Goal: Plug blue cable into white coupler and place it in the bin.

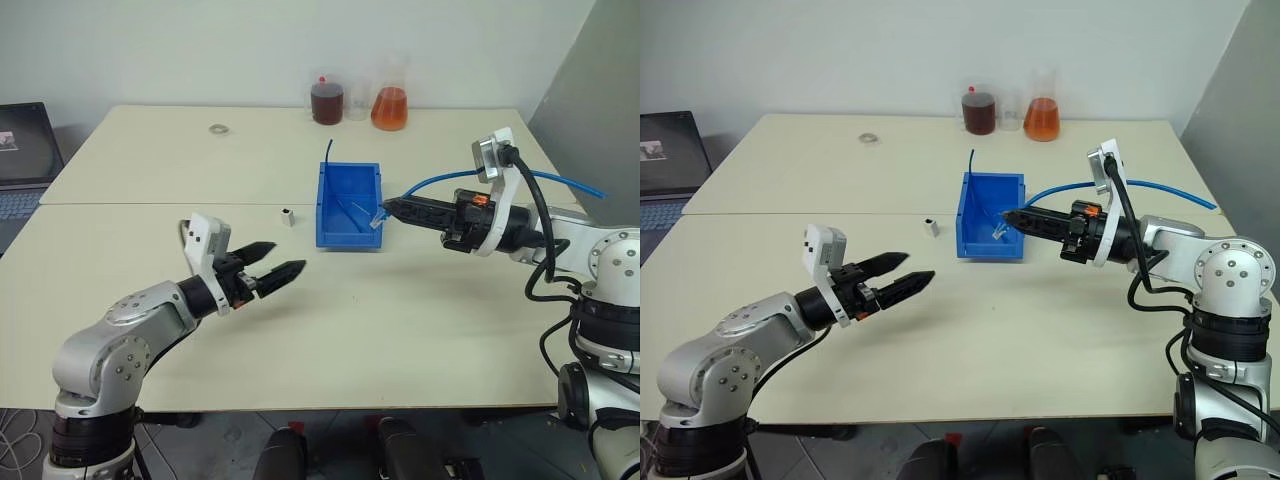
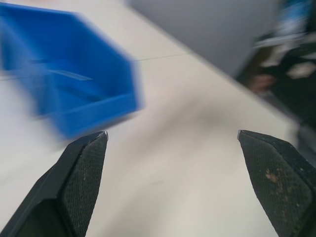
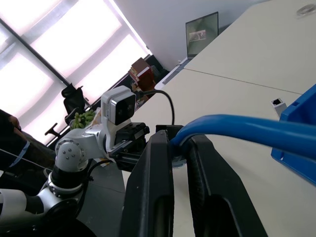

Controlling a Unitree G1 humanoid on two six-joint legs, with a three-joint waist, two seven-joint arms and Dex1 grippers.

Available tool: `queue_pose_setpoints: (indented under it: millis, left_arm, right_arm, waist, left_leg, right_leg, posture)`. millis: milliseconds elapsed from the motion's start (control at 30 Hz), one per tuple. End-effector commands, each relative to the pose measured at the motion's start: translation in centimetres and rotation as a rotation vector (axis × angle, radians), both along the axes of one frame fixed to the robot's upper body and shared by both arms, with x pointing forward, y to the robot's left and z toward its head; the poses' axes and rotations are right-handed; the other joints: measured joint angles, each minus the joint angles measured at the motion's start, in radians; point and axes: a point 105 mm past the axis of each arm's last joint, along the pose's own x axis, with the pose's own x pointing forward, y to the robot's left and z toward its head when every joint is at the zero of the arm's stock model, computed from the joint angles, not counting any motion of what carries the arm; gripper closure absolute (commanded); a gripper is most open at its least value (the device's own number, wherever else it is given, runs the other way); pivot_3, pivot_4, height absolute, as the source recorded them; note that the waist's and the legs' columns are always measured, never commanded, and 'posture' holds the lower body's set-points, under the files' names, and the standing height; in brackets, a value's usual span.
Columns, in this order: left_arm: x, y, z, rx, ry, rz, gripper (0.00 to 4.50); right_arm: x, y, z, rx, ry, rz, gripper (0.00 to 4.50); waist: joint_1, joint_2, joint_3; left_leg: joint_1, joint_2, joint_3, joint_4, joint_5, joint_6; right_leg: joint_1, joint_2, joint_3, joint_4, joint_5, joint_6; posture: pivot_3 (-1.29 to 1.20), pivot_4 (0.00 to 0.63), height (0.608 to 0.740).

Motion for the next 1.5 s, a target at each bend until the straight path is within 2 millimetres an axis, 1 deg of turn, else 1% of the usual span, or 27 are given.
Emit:
queue_pose_setpoints:
  millis: [33, 133, 167, 233, 300, 400, 600, 700, 767, 900, 1033, 1133, 1367, 1433, 1500]
  left_arm:
    - [2.3, 3.5, -1.4, 0.190, -0.104, 0.322, 0.09]
    - [3.3, 4.6, -3.0, 0.293, -0.120, 0.404, 0.09]
    - [3.7, 4.7, -3.4, 0.296, -0.118, 0.401, 0.09]
    - [5.1, 4.4, -4.6, 0.294, -0.105, 0.353, 0.09]
    - [6.1, 4.1, -5.3, 0.289, -0.100, 0.310, 0.09]
    - [8.0, 2.9, -5.9, 0.262, -0.087, 0.212, 0.09]
    - [11.1, 2.1, -6.3, 0.281, -0.065, 0.142, 0.09]
    - [11.8, 1.3, -6.8, 0.288, -0.049, 0.114, 0.09]
    - [12.1, 0.2, -7.3, 0.279, -0.035, 0.079, 0.09]
    - [12.7, -0.9, -7.5, 0.275, -0.035, 0.079, 0.09]
    - [13.3, -1.1, -7.6, 0.288, -0.033, 0.109, 0.09]
    - [14.1, -0.8, -7.3, 0.273, -0.015, 0.181, 0.09]
    - [14.8, -2.9, -6.5, 0.255, -0.025, 0.161, 0.09]
    - [15.0, -3.1, -6.3, 0.253, -0.022, 0.168, 0.09]
    - [15.1, -2.9, -6.2, 0.257, -0.017, 0.186, 0.09]
  right_arm:
    - [-0.2, 0.2, 0.3, 0.009, -0.044, -0.004, 4.38]
    - [-0.1, 0.6, 0.1, 0.002, -0.044, 0.008, 4.38]
    - [0.0, 0.7, 0.2, 0.004, -0.046, 0.010, 4.38]
    - [0.4, 1.0, 0.4, 0.010, -0.053, 0.009, 4.38]
    - [0.6, 1.3, 0.5, 0.012, -0.057, 0.005, 4.38]
    - [0.7, 1.4, 0.3, 0.010, -0.055, 0.002, 4.38]
    - [0.7, 1.2, 0.4, 0.001, -0.069, -0.017, 4.38]
    - [0.6, 1.0, 0.4, 0.000, -0.074, -0.029, 4.38]
    - [0.5, 0.9, 0.4, -0.001, -0.077, -0.036, 4.38]
    - [0.5, 0.8, 0.4, -0.005, -0.081, -0.048, 4.38]
    - [0.5, 0.6, 0.5, -0.006, -0.086, -0.064, 4.38]
    - [0.5, 0.5, 0.6, -0.004, -0.089, -0.073, 4.38]
    - [0.6, 0.4, 0.6, 0.006, -0.086, -0.083, 4.38]
    - [0.6, 0.5, 0.6, 0.007, -0.086, -0.083, 4.38]
    - [0.7, 0.5, 0.7, 0.011, -0.089, -0.087, 4.38]
  waist:
    - [0.007, 0.000, 0.000]
    - [0.013, 0.000, 0.000]
    - [0.014, 0.000, 0.000]
    - [0.014, 0.000, 0.000]
    - [0.015, 0.000, 0.000]
    - [0.018, 0.000, 0.000]
    - [0.016, 0.000, 0.000]
    - [0.016, 0.000, 0.000]
    - [0.016, 0.000, 0.000]
    - [0.019, 0.000, 0.000]
    - [0.020, 0.000, 0.000]
    - [0.019, 0.000, 0.000]
    - [0.018, 0.000, 0.000]
    - [0.018, 0.000, 0.000]
    - [0.018, 0.000, 0.000]
  left_leg:
    - [0.000, 0.000, 0.000, 0.000, 0.000, 0.000]
    - [0.000, -0.001, 0.001, 0.000, 0.000, 0.000]
    - [0.000, -0.001, 0.001, 0.000, 0.000, 0.000]
    - [-0.001, 0.000, 0.001, 0.000, 0.000, 0.000]
    - [0.000, 0.000, 0.001, 0.000, 0.000, 0.000]
    - [-0.001, -0.001, 0.001, 0.000, 0.000, 0.000]
    - [-0.002, -0.001, 0.001, 0.000, 0.000, 0.000]
    - [-0.002, -0.001, 0.000, 0.000, 0.000, 0.000]
    - [-0.002, -0.001, 0.000, 0.000, 0.000, 0.000]
    - [-0.002, -0.002, 0.000, 0.000, 0.000, 0.000]
    - [-0.002, -0.002, -0.001, 0.001, 0.000, 0.000]
    - [-0.002, -0.002, -0.001, 0.001, 0.000, 0.001]
    - [-0.002, -0.002, -0.001, 0.001, 0.000, 0.001]
    - [-0.002, -0.003, -0.001, 0.001, 0.000, 0.001]
    - [-0.002, -0.003, -0.001, 0.001, 0.000, 0.001]
  right_leg:
    - [0.000, 0.000, 0.000, 0.000, 0.000, 0.000]
    - [0.000, 0.000, 0.000, -0.001, 0.000, 0.000]
    - [0.000, 0.000, 0.000, -0.001, 0.000, 0.000]
    - [0.000, 0.000, 0.000, -0.001, 0.000, 0.000]
    - [0.000, 0.000, -0.001, 0.000, 0.000, 0.000]
    - [0.000, 0.000, -0.001, 0.000, 0.001, 0.000]
    - [0.000, -0.001, -0.002, -0.001, 0.001, 0.000]
    - [-0.001, -0.001, -0.002, 0.000, 0.001, 0.000]
    - [-0.001, -0.001, -0.002, 0.000, 0.001, 0.000]
    - [0.000, -0.001, -0.002, 0.000, 0.001, 0.001]
    - [0.000, -0.002, -0.002, 0.000, 0.001, 0.001]
    - [0.001, -0.002, -0.003, 0.000, 0.001, 0.001]
    - [0.001, -0.001, -0.003, 0.001, 0.001, 0.002]
    - [0.001, -0.002, -0.003, 0.001, 0.002, 0.002]
    - [0.001, -0.002, -0.003, 0.001, 0.002, 0.002]
  posture:
    - [0.00, 0.150, 0.740]
    - [0.00, 0.150, 0.740]
    - [0.00, 0.150, 0.740]
    - [0.00, 0.150, 0.740]
    - [0.00, 0.150, 0.740]
    - [0.00, 0.150, 0.740]
    - [0.00, 0.150, 0.740]
    - [0.00, 0.150, 0.740]
    - [0.00, 0.150, 0.740]
    - [0.00, 0.150, 0.740]
    - [0.00, 0.150, 0.740]
    - [0.00, 0.150, 0.740]
    - [0.00, 0.150, 0.740]
    - [0.00, 0.150, 0.740]
    - [0.00, 0.150, 0.740]
